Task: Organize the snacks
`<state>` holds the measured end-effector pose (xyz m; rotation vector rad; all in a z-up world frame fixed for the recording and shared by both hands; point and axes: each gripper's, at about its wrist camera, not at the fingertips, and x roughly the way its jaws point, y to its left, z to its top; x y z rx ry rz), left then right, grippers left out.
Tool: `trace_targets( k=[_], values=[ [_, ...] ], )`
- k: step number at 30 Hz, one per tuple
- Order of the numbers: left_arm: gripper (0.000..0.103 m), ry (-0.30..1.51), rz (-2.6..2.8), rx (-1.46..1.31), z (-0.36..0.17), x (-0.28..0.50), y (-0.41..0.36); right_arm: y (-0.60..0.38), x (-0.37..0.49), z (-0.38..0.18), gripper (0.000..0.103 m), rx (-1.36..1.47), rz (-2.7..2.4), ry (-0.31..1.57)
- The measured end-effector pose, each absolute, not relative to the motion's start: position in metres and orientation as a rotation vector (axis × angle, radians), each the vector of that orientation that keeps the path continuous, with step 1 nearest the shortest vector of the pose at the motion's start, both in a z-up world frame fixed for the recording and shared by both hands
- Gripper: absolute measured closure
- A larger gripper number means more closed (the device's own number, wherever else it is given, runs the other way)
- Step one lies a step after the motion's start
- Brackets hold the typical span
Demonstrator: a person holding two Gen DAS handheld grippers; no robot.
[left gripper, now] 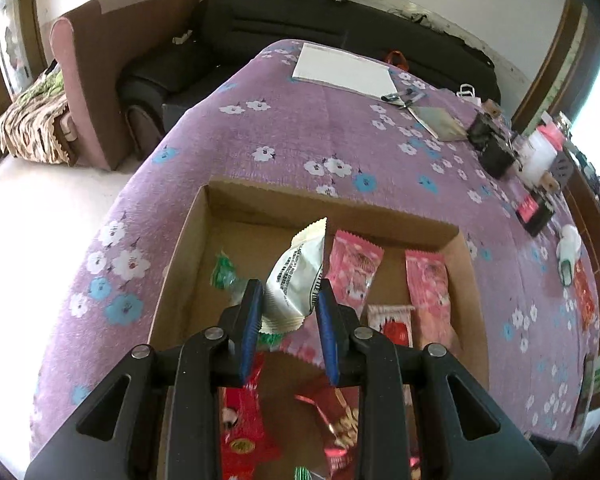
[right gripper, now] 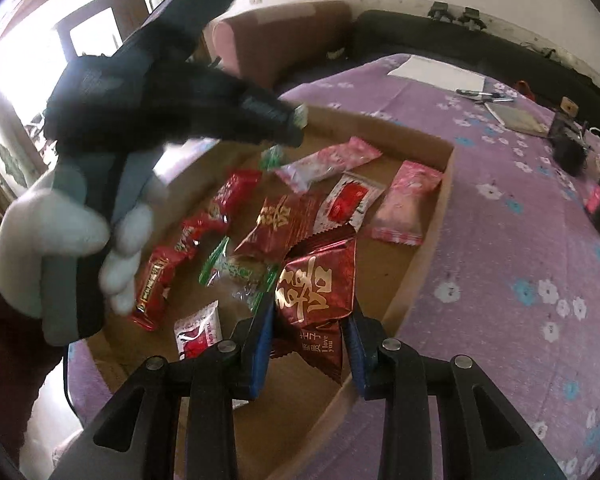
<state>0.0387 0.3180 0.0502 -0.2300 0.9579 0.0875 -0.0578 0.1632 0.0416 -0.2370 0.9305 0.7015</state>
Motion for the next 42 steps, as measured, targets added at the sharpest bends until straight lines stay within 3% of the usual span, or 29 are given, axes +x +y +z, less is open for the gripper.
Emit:
trace_targets(
  k=[4, 6, 8, 10, 21, 22, 26, 30, 32, 36, 42],
  values=[
    [0.078, 0.965, 0.073, -0.238, 0.048, 0.042, 0.317, 0.17, -0.059, 0.037, 0.067, -0.257, 0.706, 0.925],
    [0.073, 0.96, 0.072, -0.235, 0.049, 0.041, 0.315, 0.17, -0.061, 0.038, 0.067, -0.265, 0.7, 0.906],
    [0.063, 0.953, 0.073, -0.235, 0.051, 0.04, 0.314, 0.17, -0.064, 0.042, 0.06, -0.278, 0.696, 0.879],
    [0.062, 0.933, 0.072, -0.227, 0.057, 0.036, 0.311, 0.167, -0.069, 0.048, 0.05, -0.28, 0.694, 0.846],
    [0.062, 0.746, 0.147, -0.149, 0.113, -0.018, 0.291, 0.122, -0.099, 0.086, 0.041, -0.226, 0.65, 0.709],
    [0.06, 0.715, 0.175, -0.127, 0.119, -0.028, 0.287, 0.118, -0.103, 0.087, 0.041, -0.222, 0.642, 0.705],
    [0.023, 0.556, 0.304, -0.065, 0.144, -0.073, 0.273, 0.096, -0.11, 0.087, 0.041, -0.19, 0.613, 0.701],
    [0.014, 0.335, 0.456, -0.01, 0.169, -0.135, 0.251, 0.071, -0.115, 0.084, 0.04, -0.132, 0.579, 0.708],
    [0.0, 0.267, 0.49, -0.009, 0.176, -0.156, 0.245, 0.062, -0.116, 0.082, 0.039, -0.112, 0.563, 0.712],
    [0.0, 0.164, 0.533, -0.089, 0.176, -0.198, 0.236, 0.046, -0.119, 0.078, 0.039, -0.074, 0.535, 0.723],
    [0.0, 0.351, 0.444, -0.206, 0.152, -0.187, 0.236, 0.038, -0.139, 0.08, 0.039, -0.075, 0.514, 0.689]
  ],
)
